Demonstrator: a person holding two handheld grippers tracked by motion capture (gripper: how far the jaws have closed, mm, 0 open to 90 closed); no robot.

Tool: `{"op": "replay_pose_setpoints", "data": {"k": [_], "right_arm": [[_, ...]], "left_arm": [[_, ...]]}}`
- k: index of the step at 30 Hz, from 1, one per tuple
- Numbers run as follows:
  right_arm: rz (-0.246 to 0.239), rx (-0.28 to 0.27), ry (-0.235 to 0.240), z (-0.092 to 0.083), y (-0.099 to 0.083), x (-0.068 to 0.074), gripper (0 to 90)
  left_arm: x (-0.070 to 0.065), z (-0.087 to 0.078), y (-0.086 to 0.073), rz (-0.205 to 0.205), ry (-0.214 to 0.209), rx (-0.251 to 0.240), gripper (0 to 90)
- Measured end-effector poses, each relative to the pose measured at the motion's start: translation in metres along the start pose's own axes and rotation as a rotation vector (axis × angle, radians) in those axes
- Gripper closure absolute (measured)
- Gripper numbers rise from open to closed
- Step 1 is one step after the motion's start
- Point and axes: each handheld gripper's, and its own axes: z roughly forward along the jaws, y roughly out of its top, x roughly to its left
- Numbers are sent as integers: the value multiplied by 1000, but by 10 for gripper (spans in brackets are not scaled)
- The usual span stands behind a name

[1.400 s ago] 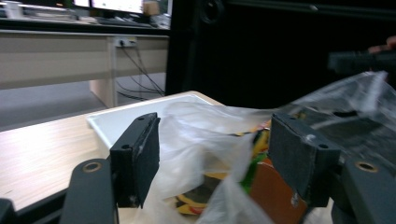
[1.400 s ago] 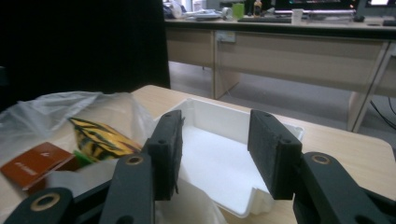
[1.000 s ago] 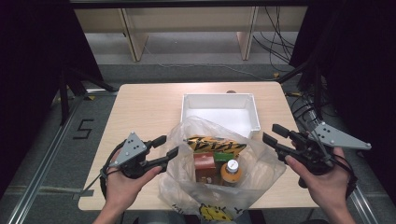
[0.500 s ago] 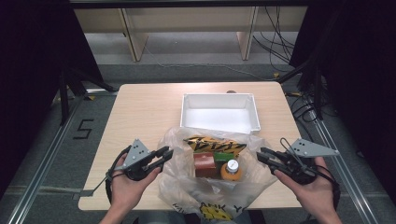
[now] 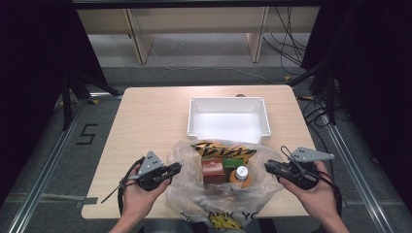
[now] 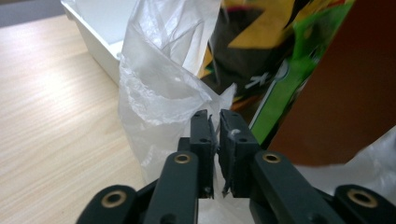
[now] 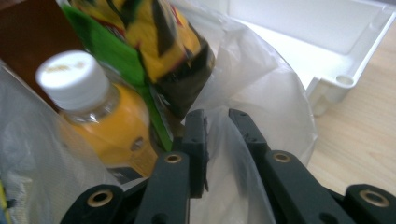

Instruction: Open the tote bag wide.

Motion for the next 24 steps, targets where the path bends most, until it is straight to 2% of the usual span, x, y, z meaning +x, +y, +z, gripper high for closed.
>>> {"op": "replay_pose_setpoints", "data": {"k": [1, 3, 4, 5, 6, 7, 8, 9, 10, 11, 12, 14, 15, 16, 17, 18, 19, 20, 21, 22, 23, 24], "right_arm": [[11, 24, -1, 3, -2, -1, 782], [-15, 39, -6, 9, -5, -5, 787], [22, 46, -6, 10, -6, -3, 794], [-10, 57, -1, 13, -7, -6, 821], [18, 71, -4, 15, -9, -5, 845], [26, 85, 6, 17, -10, -5, 852], [6, 114, 6, 21, -13, -7, 860], [6, 114, 6, 21, -13, -7, 860], [34, 107, 3, 23, -14, -6, 861], [28, 129, -1, 24, -15, -7, 861], [17, 153, -3, 28, -19, -12, 864], [17, 158, -9, 30, -21, -12, 866], [9, 189, -16, 33, -24, -17, 878], [9, 189, -16, 33, -24, -17, 878], [39, 207, -11, 35, -27, -19, 881], [39, 207, -11, 35, -27, -19, 881], [21, 163, -23, 40, -32, -21, 881], [42, 219, -13, 38, -30, -21, 881], [24, 226, -24, 40, -32, -25, 881], [24, 226, -24, 40, -32, -25, 881], [34, 204, -30, 42, -34, -25, 882], [85, 208, -34, 43, -35, -23, 884]], "left_arm": [[2, 2, -2, 2, 1, 7, 865], [5, 5, -7, -11, 3, 33, 872], [7, 7, -9, -22, -10, 39, 879], [9, 9, -12, -35, -18, 51, 885], [11, 11, -14, -42, -22, 54, 889], [12, 12, -16, -42, -24, 71, 891], [13, 15, -19, -53, -28, 80, 892], [13, 15, -19, -53, -28, 80, 892], [13, 16, -21, -56, -34, 86, 892], [15, 16, -22, -41, -39, 121, 892], [14, 21, -26, -86, -45, 117, 893], [15, 23, -29, -90, -53, 135, 892], [17, 28, -32, -92, -64, 154, 892], [17, 28, -32, -92, -64, 154, 892], [21, 29, -34, -77, -79, 179, 893], [21, 31, -36, -116, -87, 180, 893], [22, 33, -37, -117, -85, 179, 892], [24, 33, -37, -108, -79, 195, 892], [23, 35, -37, -127, -79, 185, 892], [25, 34, -37, -114, -72, 205, 892], [27, 35, -37, -101, -84, 214, 892], [28, 35, -38, -92, -80, 218, 893]]}}
